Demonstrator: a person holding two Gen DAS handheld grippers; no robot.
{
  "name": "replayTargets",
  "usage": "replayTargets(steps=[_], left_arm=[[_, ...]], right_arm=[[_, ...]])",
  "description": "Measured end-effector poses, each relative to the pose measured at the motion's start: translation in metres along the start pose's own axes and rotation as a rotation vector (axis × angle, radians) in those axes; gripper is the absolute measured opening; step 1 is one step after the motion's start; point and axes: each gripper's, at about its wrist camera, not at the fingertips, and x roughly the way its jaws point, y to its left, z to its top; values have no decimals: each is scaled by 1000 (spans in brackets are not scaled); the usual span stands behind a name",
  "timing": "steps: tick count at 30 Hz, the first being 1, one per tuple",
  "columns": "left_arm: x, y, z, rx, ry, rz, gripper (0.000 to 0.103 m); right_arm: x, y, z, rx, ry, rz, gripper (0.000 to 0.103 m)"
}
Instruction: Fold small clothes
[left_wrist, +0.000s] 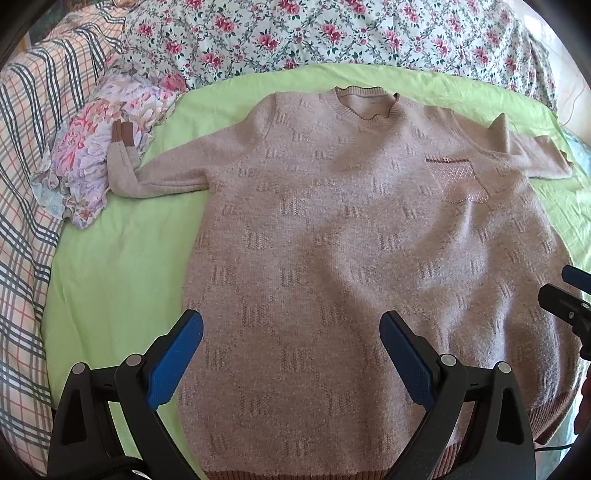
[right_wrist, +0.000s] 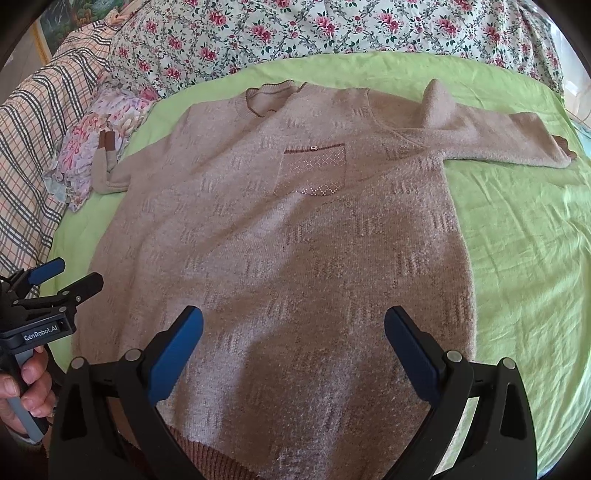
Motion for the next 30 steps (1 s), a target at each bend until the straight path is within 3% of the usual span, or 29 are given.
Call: replayTargets(steps=[8, 30], left_arm=[[2, -2, 5, 23, 40, 18, 97], [11, 3, 28, 1, -2, 9, 97]], right_arm=[[-1, -7, 2, 17, -8, 5, 99], [-8, -40, 21, 71, -59, 1, 99]])
